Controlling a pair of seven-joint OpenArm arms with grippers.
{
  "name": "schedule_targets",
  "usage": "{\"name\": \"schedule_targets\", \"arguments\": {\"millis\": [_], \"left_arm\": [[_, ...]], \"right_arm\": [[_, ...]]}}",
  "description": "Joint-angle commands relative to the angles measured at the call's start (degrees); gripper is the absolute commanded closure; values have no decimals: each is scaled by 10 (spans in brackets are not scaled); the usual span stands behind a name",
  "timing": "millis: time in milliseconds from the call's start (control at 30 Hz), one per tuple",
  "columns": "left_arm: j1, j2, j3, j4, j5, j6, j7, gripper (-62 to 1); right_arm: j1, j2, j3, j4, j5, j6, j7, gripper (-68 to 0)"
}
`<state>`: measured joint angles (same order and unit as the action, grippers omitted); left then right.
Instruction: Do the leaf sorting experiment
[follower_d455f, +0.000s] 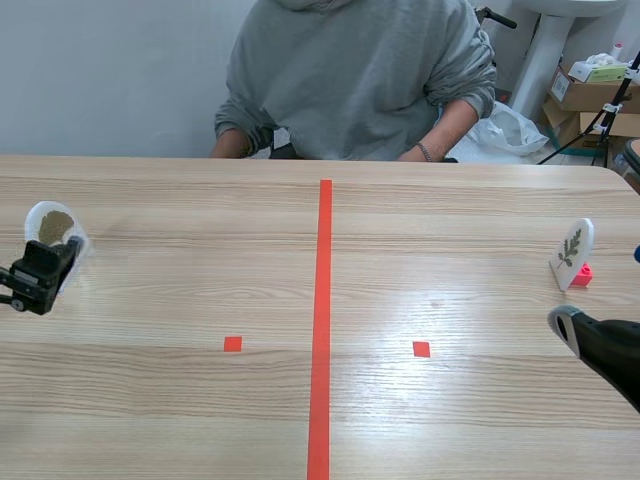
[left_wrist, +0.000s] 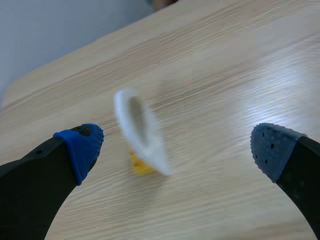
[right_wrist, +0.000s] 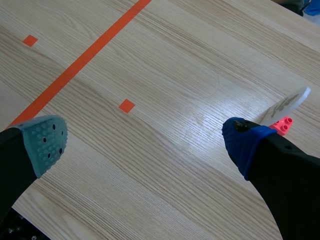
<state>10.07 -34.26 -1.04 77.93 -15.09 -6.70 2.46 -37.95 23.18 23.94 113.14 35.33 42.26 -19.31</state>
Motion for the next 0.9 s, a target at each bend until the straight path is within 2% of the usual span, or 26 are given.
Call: {"name": "schedule_targets", "arguments": {"millis": [0, 167, 333, 533, 867], "left_arm": [[40, 4, -13, 51, -4, 1, -27, -623], [164, 8, -18, 217, -4, 1, -40, -623], [237, 24, -16, 302, -3, -10, -42, -623], [294, 23, -16, 336, -4, -31, -39, -623], [356, 24, -16, 339, -4, -31, -40, -623]], "right_arm": [[7, 0, 5, 0, 6, 5, 11, -646], [7, 0, 5, 0, 6, 5, 11, -646], [7, 0, 5, 0, 6, 5, 16, -646], [7, 0, 5, -1, 6, 5, 38, -632], [6, 5, 5, -1, -3, 5, 36, -632]]}}
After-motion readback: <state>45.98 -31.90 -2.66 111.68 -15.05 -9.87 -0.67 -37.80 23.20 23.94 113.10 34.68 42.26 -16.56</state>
